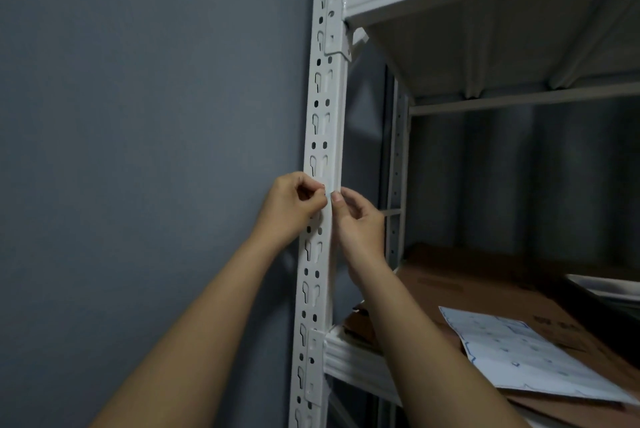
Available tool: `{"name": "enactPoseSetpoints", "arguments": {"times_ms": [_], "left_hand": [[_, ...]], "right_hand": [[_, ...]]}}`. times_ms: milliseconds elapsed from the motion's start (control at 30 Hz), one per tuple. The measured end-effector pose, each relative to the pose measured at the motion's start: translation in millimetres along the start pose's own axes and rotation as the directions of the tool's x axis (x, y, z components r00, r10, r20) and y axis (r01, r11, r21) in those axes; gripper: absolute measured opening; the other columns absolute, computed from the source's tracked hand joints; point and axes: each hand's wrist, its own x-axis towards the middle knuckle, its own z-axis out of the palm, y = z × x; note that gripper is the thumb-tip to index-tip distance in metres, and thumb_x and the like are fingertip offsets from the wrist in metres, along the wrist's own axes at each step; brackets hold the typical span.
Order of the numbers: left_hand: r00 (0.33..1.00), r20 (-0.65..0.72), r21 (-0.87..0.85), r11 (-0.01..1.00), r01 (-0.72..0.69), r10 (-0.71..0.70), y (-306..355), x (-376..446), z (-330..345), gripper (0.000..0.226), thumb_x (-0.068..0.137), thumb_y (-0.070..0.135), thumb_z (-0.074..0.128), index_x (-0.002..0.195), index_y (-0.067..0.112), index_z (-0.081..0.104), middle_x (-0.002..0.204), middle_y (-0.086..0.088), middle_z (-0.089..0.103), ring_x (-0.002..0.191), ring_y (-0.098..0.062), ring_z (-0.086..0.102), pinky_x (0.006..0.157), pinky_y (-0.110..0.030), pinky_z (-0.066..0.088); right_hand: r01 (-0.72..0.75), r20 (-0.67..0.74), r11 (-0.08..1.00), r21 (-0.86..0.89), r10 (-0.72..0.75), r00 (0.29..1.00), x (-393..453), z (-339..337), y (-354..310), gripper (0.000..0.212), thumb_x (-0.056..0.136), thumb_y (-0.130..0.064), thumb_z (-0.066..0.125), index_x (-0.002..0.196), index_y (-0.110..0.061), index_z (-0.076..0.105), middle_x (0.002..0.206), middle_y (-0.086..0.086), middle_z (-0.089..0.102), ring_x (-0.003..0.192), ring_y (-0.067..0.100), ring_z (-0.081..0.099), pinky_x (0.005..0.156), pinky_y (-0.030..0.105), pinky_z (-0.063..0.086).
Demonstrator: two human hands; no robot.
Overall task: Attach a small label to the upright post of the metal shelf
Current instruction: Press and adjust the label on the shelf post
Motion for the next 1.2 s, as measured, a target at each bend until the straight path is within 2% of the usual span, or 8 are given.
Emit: {"name": "enactPoseSetpoints", "arguments": {"times_ms": [133, 367, 533, 767, 900, 1000, 1100, 1200], "left_hand": [[0.998, 0.067, -0.090, 0.996, 0.003, 0.003, 0, -2, -8, 0.002, 0.085, 0.004, 0.066, 0.086, 0.005, 0.067, 0.077, 0.005, 0.065, 0.062, 0.008, 0.058, 0.064, -0.006, 0.045], [0.994, 0.087, 0.032, 0.998, -0.062, 0.059, 3, 3, -7, 0.021, 0.084, 0.003, 0.064, 0.071, 0.018, 0.059, 0.070, 0.003, 0.062, 0.058, 0.001, 0.054, 0.062, -0.016, 0.045], [0.994, 0.100, -0.076, 0.996, -0.036, 0.043, -1, 0, -12, 0.010, 0.084, 0.005, 0.067, 0.080, 0.014, 0.065, 0.079, 0.009, 0.066, 0.065, 0.009, 0.059, 0.067, -0.007, 0.045], [0.990, 0.068, 0.097, 0.987, -0.131, 0.125, -5, 2, -7, 0.020, 0.083, 0.008, 0.065, 0.073, 0.023, 0.059, 0.080, 0.007, 0.061, 0.071, -0.009, 0.059, 0.068, -0.021, 0.048], [0.990, 0.089, -0.020, 0.994, -0.104, 0.105, -4, -1, -11, 0.010, 0.084, 0.006, 0.067, 0.080, 0.015, 0.065, 0.083, 0.006, 0.065, 0.069, 0.003, 0.058, 0.067, -0.009, 0.045], [0.984, 0.104, 0.023, 0.989, -0.147, 0.144, -6, 1, -12, 0.018, 0.084, 0.008, 0.067, 0.075, 0.023, 0.062, 0.083, 0.008, 0.064, 0.072, -0.002, 0.059, 0.069, -0.014, 0.047], [0.985, 0.086, 0.084, 0.984, -0.157, 0.150, -7, 3, -9, 0.019, 0.084, 0.008, 0.066, 0.073, 0.023, 0.060, 0.082, 0.006, 0.062, 0.074, -0.011, 0.059, 0.069, -0.022, 0.048], [0.990, 0.070, -0.018, 0.993, -0.118, 0.119, -6, 1, -10, 0.017, 0.084, 0.005, 0.066, 0.076, 0.019, 0.064, 0.084, 0.003, 0.065, 0.071, -0.002, 0.059, 0.068, -0.013, 0.048]], "right_hand": [[-0.009, 0.012, 1.000, 0.006, 0.008, 1.000, -1, 1, -1, 0.009, 0.092, -0.016, 0.062, 0.095, -0.025, 0.062, 0.084, -0.011, 0.067, 0.081, 0.001, 0.065, 0.078, 0.018, 0.053], [0.004, 0.001, 1.000, 0.028, -0.004, 1.000, -2, 1, -4, 0.011, 0.092, -0.012, 0.061, 0.097, -0.022, 0.059, 0.078, -0.015, 0.061, 0.062, -0.017, 0.059, 0.062, 0.002, 0.045], [-0.014, 0.007, 1.000, 0.016, 0.014, 1.000, -2, 1, -4, 0.011, 0.092, -0.014, 0.061, 0.101, -0.019, 0.062, 0.079, -0.014, 0.064, 0.067, -0.009, 0.061, 0.068, 0.008, 0.051], [-0.016, -0.017, 1.000, 0.001, 0.016, 1.000, -1, 2, -1, 0.013, 0.092, -0.017, 0.062, 0.104, -0.020, 0.064, 0.090, -0.010, 0.066, 0.079, -0.003, 0.062, 0.073, 0.012, 0.051], [-0.022, -0.013, 1.000, -0.012, 0.022, 1.000, -2, 2, -1, 0.015, 0.092, -0.018, 0.062, 0.106, -0.018, 0.065, 0.095, -0.004, 0.069, 0.087, 0.005, 0.066, 0.081, 0.020, 0.054], [-0.019, -0.008, 1.000, -0.005, 0.019, 1.000, -2, 1, -1, 0.012, 0.092, -0.019, 0.061, 0.103, -0.023, 0.062, 0.088, -0.014, 0.064, 0.079, -0.004, 0.061, 0.070, 0.010, 0.050], [-0.018, -0.009, 1.000, -0.005, 0.018, 1.000, -1, 0, 0, 0.020, 0.092, -0.019, 0.062, 0.112, -0.017, 0.064, 0.090, -0.012, 0.065, 0.081, -0.003, 0.061, 0.071, 0.011, 0.050], [-0.028, -0.008, 1.000, -0.005, 0.028, 1.000, -1, 1, -1, 0.021, 0.092, -0.019, 0.062, 0.113, -0.016, 0.064, 0.091, -0.009, 0.066, 0.083, 0.000, 0.062, 0.076, 0.015, 0.051]]}}
